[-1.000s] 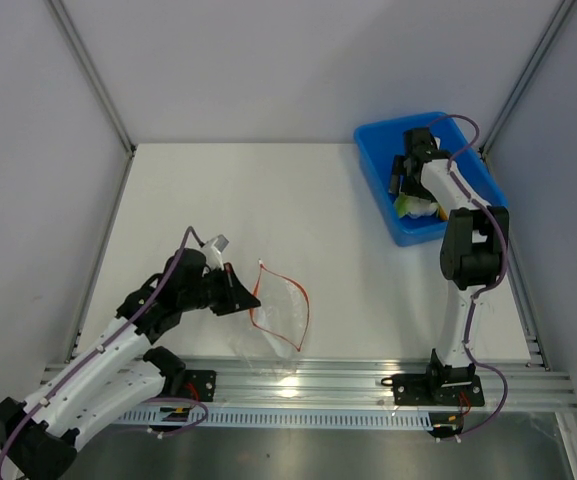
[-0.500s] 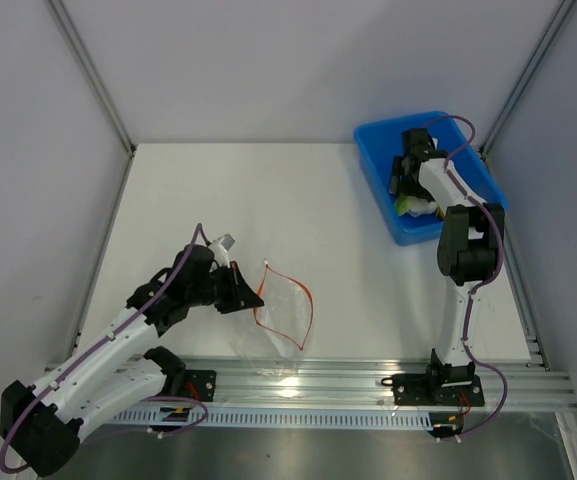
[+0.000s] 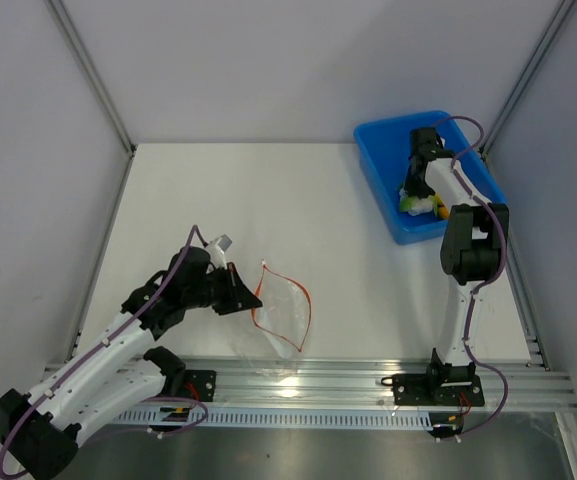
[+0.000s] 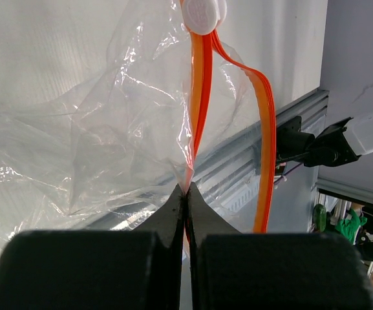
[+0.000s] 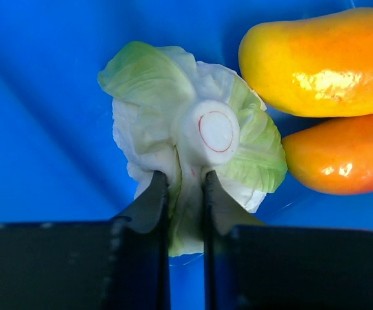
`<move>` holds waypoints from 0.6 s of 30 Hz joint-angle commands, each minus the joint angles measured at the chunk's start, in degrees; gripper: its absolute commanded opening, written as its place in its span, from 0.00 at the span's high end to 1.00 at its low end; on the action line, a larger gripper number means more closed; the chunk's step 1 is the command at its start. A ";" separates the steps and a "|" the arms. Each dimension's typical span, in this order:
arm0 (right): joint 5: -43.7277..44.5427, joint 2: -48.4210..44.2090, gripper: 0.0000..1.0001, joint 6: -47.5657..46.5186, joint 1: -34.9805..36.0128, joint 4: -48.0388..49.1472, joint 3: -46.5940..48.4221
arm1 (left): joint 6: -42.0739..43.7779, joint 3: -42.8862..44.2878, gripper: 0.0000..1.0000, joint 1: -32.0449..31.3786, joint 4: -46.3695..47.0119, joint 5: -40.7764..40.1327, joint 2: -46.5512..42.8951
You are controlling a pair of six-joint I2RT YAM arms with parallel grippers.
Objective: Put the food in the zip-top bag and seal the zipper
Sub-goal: Pick up the fake vegetable from the bin.
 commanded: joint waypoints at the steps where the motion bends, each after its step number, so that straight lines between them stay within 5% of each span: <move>1: -4.04 1.20 0.97 1.83 -0.19 1.39 -0.12 | -0.13 2.28 1.00 -0.30 -0.83 1.06 -0.99; 10: -5.09 -6.88 1.00 2.10 -0.54 3.49 -3.36 | -0.13 2.81 0.99 -0.30 -0.30 2.73 -0.63; 18: -9.74 -22.86 1.00 3.59 -0.63 11.14 -12.33 | -0.04 2.46 0.99 -0.30 0.31 3.17 -0.90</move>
